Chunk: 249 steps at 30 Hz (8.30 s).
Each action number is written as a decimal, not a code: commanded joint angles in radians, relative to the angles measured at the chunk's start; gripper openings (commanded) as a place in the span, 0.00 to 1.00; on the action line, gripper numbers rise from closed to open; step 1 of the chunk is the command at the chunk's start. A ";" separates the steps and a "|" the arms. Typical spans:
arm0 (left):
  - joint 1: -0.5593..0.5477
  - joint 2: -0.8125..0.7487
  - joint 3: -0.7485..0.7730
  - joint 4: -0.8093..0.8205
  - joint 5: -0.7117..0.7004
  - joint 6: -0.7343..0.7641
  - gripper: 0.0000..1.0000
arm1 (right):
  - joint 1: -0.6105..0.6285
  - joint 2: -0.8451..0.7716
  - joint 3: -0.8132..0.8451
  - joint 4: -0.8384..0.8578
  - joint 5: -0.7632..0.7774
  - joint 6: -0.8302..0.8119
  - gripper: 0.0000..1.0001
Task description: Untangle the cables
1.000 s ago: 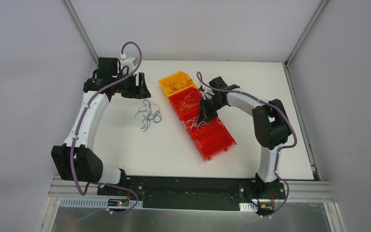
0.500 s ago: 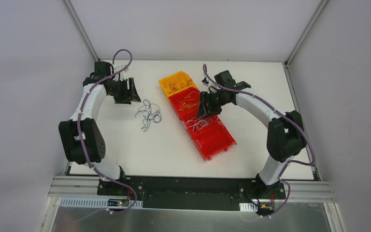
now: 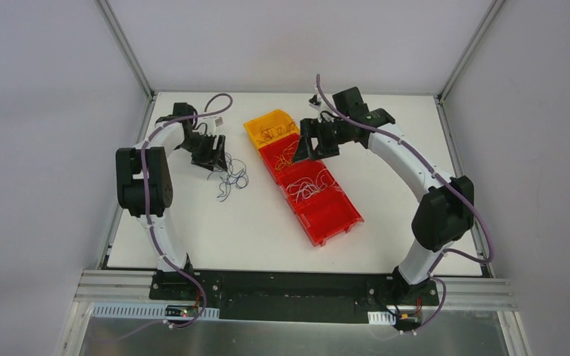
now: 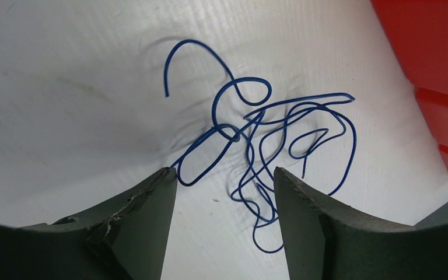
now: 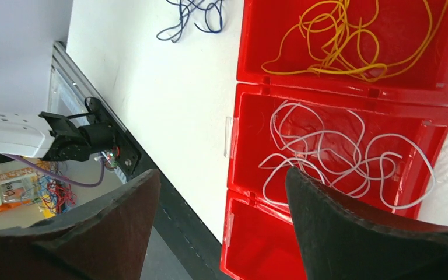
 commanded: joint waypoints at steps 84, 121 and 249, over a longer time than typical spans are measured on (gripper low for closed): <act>0.013 -0.792 0.311 0.147 0.209 -0.464 0.00 | 0.078 -0.115 -0.240 0.675 0.011 0.367 0.00; 0.029 -0.807 0.250 0.548 0.210 -1.127 0.00 | 0.336 -0.048 0.094 0.415 0.106 -0.029 0.92; -0.910 -0.076 0.158 -0.060 0.114 0.076 0.00 | -0.314 -0.579 -0.717 0.030 -0.089 -0.098 0.74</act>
